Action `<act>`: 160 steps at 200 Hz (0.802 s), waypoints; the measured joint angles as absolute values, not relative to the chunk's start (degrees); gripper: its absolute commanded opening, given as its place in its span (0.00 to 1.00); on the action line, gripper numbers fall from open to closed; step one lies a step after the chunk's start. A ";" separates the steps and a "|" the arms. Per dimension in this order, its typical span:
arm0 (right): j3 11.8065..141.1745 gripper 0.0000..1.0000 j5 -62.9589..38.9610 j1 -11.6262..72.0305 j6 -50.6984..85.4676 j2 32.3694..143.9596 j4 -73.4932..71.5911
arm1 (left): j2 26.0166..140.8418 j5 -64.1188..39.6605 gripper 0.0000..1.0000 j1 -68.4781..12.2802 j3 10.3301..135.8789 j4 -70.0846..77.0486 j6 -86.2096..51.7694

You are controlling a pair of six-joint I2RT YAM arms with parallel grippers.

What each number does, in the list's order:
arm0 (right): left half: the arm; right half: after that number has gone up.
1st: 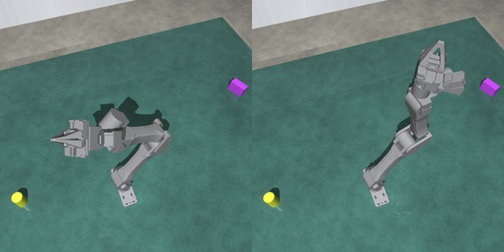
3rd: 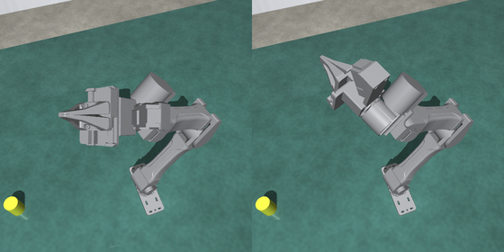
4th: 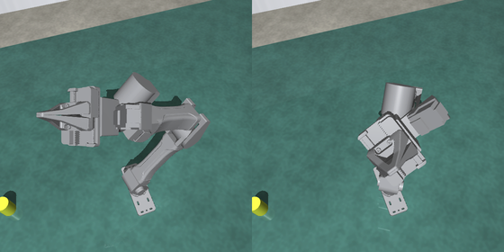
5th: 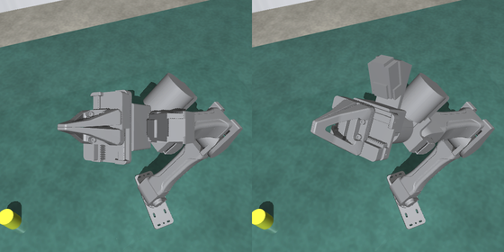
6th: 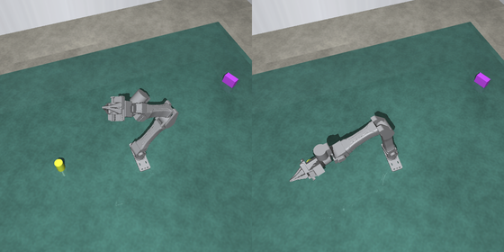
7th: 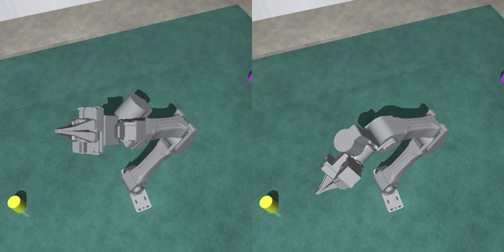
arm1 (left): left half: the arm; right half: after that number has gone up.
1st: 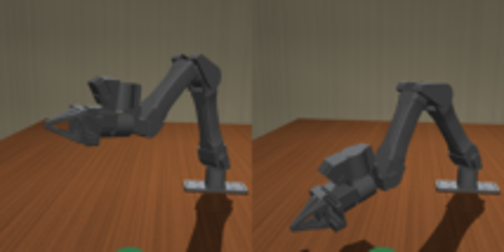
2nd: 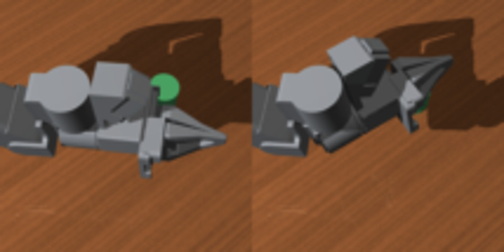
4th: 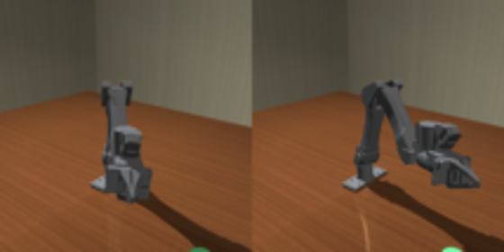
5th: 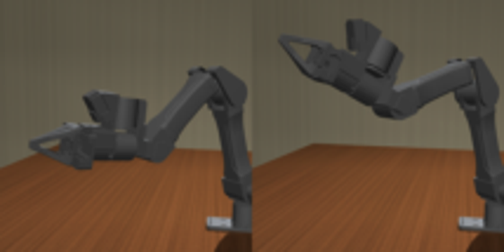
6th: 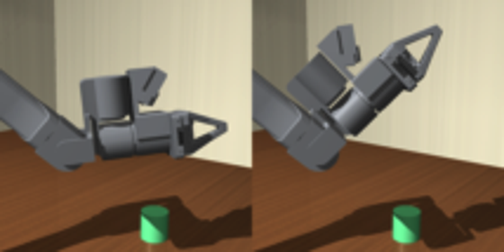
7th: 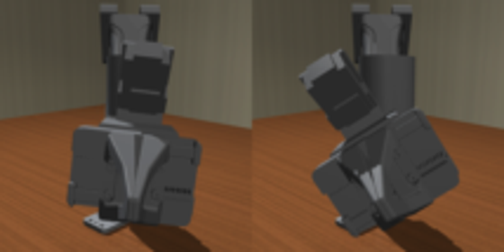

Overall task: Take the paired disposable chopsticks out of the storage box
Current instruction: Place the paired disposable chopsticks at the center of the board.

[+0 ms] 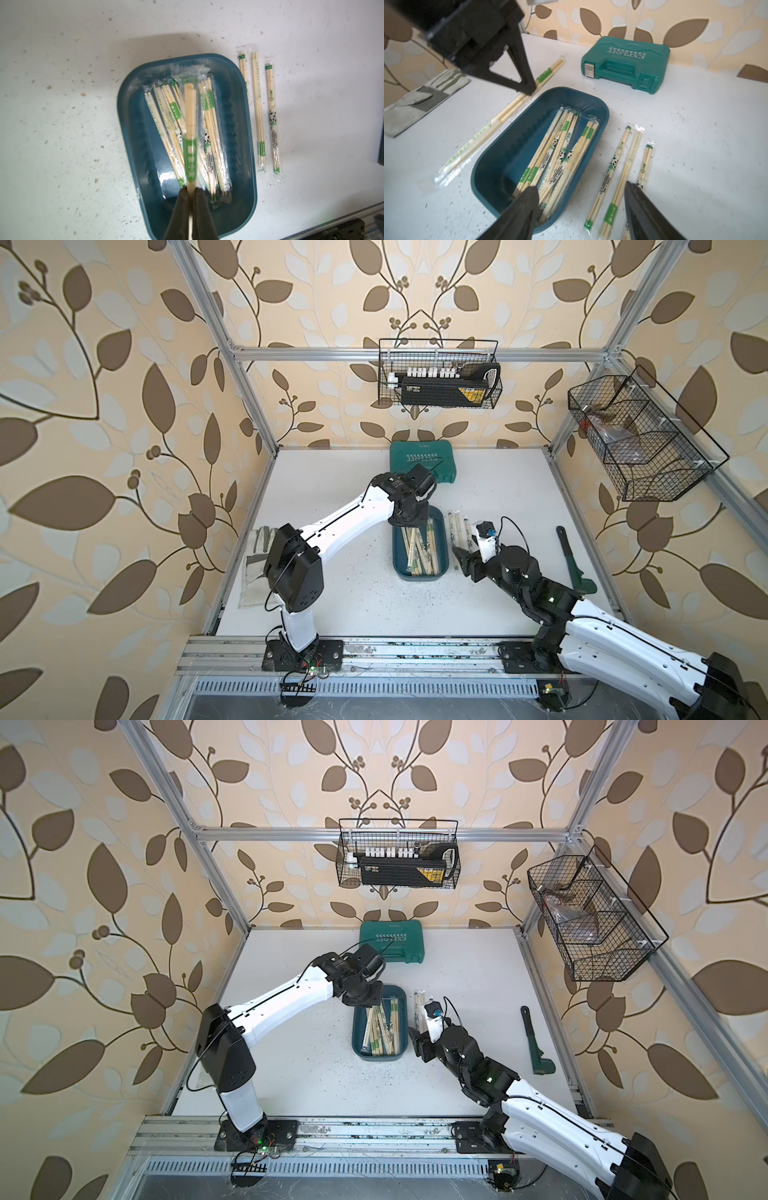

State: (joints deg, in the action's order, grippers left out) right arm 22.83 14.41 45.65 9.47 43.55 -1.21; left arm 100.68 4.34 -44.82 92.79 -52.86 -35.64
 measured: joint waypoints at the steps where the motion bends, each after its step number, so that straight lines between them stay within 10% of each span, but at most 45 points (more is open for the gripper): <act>1: 22.81 0.76 14.35 45.76 9.45 43.55 -1.28 | 100.53 4.34 0.00 -44.77 92.66 -52.86 -35.62; 160: 20.88 0.84 7.05 48.27 4.43 43.53 -8.49 | 81.45 3.92 0.00 -28.60 66.22 -49.63 -30.79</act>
State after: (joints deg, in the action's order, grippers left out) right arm 20.88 7.05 48.27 4.43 43.53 -8.49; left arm 81.45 3.92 -28.60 66.22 -49.63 -30.79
